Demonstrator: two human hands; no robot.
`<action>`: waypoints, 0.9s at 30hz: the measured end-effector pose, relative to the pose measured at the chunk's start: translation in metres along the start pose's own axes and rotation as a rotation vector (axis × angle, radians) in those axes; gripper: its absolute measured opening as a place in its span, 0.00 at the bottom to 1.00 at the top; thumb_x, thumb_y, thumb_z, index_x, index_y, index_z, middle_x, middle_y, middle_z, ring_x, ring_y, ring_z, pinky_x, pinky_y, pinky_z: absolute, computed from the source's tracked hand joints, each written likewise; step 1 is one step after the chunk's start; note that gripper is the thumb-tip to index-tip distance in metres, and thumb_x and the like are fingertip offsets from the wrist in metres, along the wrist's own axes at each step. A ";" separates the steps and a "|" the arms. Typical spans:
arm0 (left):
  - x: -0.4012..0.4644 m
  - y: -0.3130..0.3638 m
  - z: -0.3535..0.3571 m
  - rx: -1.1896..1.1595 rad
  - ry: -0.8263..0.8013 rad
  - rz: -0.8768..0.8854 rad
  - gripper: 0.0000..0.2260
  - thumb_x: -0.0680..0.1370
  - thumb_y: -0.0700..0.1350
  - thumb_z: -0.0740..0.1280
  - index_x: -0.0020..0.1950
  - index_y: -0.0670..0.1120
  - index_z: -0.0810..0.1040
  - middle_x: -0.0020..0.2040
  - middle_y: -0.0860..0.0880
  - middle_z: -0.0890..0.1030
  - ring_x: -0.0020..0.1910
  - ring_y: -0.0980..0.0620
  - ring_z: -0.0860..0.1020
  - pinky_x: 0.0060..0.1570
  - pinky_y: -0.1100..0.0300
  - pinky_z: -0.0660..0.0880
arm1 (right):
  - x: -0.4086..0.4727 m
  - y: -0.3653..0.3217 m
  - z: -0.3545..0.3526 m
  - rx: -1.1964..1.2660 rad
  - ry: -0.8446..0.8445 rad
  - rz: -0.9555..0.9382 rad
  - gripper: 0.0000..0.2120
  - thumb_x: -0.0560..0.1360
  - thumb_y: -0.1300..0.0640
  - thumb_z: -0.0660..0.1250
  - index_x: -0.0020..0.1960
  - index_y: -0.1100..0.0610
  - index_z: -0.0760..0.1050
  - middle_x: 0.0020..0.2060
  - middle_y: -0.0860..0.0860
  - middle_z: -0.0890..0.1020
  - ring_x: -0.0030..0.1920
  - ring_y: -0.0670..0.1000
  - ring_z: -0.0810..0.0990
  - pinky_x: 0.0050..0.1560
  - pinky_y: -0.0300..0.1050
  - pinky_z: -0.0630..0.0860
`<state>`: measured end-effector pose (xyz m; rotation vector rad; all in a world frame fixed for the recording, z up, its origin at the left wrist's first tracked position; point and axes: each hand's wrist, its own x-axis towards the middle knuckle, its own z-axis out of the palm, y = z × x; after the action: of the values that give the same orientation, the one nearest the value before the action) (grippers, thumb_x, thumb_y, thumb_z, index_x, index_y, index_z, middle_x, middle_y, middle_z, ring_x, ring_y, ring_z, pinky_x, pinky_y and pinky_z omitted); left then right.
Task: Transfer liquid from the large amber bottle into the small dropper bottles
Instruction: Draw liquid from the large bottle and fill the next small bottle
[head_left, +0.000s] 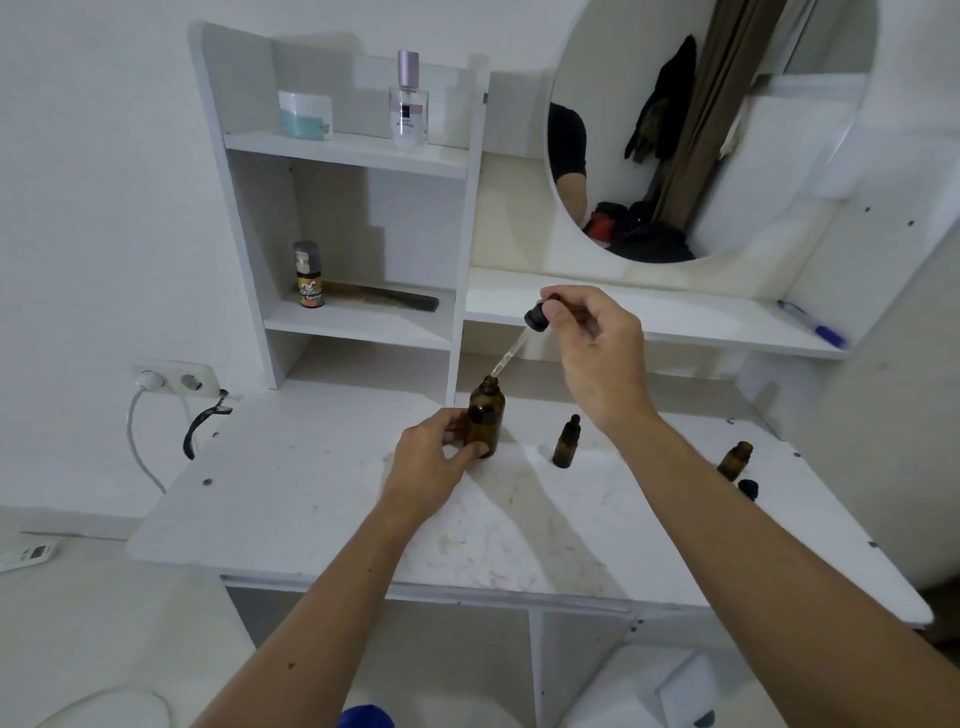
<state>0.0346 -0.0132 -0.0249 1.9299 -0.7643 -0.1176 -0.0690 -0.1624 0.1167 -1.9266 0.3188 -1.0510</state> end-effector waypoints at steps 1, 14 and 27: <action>-0.001 0.001 0.000 0.009 0.004 0.005 0.21 0.77 0.45 0.77 0.69 0.47 0.79 0.59 0.51 0.85 0.57 0.56 0.82 0.65 0.58 0.77 | 0.001 -0.002 -0.003 0.013 0.020 -0.005 0.07 0.83 0.61 0.69 0.59 0.56 0.84 0.51 0.45 0.87 0.53 0.41 0.85 0.60 0.34 0.78; -0.072 0.040 0.039 -0.150 0.122 -0.124 0.21 0.76 0.48 0.77 0.68 0.48 0.77 0.57 0.55 0.83 0.54 0.60 0.82 0.51 0.75 0.72 | -0.033 0.018 -0.093 0.005 0.149 0.022 0.07 0.83 0.61 0.70 0.59 0.55 0.84 0.52 0.46 0.87 0.56 0.44 0.86 0.60 0.34 0.78; -0.046 0.100 0.143 -0.199 -0.175 0.025 0.28 0.78 0.47 0.76 0.76 0.44 0.72 0.72 0.49 0.78 0.71 0.54 0.76 0.67 0.63 0.72 | -0.048 0.061 -0.166 -0.050 0.264 0.144 0.06 0.83 0.58 0.70 0.58 0.51 0.83 0.53 0.49 0.87 0.55 0.43 0.85 0.58 0.30 0.78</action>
<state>-0.1048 -0.1275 -0.0204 1.7362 -0.8584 -0.3380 -0.2159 -0.2671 0.0818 -1.7800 0.6277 -1.2109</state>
